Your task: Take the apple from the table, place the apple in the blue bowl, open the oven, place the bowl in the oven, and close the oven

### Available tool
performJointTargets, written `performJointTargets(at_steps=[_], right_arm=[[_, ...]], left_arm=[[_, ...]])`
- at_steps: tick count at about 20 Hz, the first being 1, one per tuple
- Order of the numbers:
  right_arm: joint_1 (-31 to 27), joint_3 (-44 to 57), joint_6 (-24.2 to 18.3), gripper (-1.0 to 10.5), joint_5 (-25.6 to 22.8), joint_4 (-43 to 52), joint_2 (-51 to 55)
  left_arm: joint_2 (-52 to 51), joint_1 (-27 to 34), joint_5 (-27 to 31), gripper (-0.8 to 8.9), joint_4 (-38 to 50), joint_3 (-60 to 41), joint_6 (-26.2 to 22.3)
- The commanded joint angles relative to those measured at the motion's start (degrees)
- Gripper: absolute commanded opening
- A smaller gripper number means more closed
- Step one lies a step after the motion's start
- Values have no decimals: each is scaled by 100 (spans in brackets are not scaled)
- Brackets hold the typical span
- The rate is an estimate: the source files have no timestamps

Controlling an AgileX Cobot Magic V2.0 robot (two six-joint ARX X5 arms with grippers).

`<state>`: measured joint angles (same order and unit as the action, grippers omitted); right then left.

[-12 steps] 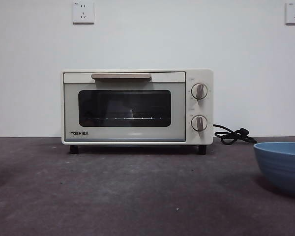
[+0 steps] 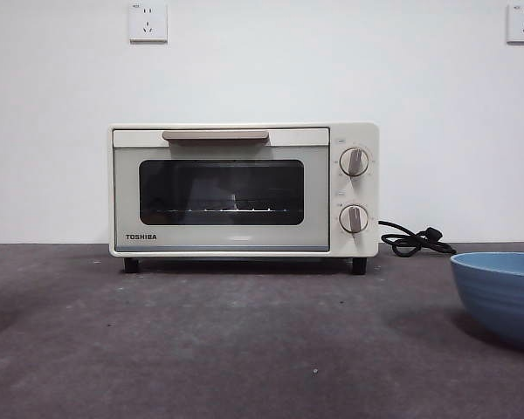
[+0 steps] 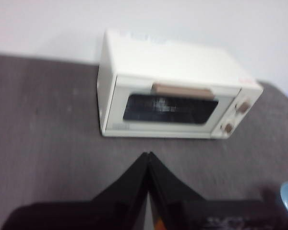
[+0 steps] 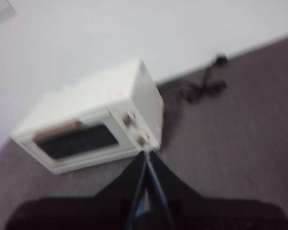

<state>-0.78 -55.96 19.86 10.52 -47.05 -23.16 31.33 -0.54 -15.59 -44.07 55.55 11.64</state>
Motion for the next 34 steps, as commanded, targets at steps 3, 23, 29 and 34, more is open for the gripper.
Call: performJointTargets(at_steps=[3, 23, 29, 34], right_arm=[[0, -765, -474, -2, 313, -807, -778], [2559, -1681, -809, 60, 1777, -125, -4087], [4249, -2203, -654, 305, 1246, 791, -5635], [4927, -3215, -1106, 724, 772, 798, -6953]], left_arm=[[669, 9, -151, -5, -1115, 616, -203], [1250, -354, -1335, -5, -2542, 837, -1327], [1091, -396, -1331, -5, -2951, 835, -1362], [758, -396, -1272, -5, -3132, 835, -1346]])
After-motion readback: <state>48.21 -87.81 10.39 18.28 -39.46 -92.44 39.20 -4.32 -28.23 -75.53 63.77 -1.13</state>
